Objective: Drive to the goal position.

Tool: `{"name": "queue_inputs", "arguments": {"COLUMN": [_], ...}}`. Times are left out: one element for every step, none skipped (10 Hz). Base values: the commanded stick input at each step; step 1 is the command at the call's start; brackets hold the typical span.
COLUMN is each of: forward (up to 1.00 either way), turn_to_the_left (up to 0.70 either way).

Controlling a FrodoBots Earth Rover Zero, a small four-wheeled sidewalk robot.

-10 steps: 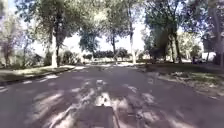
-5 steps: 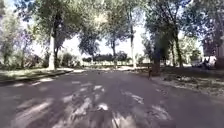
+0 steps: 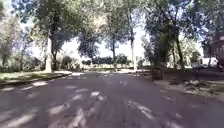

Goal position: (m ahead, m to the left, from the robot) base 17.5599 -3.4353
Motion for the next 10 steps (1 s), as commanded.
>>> {"name": "queue_inputs", "arguments": {"forward": [0.85, 0.85, 0.85, 0.85, 0.85, 0.85, 0.85, 0.85, 0.85, 0.85], "turn_to_the_left": [0.0, 0.0, 0.0, 0.0, 0.0, 0.0, 0.0, 0.0, 0.0, 0.0]}}
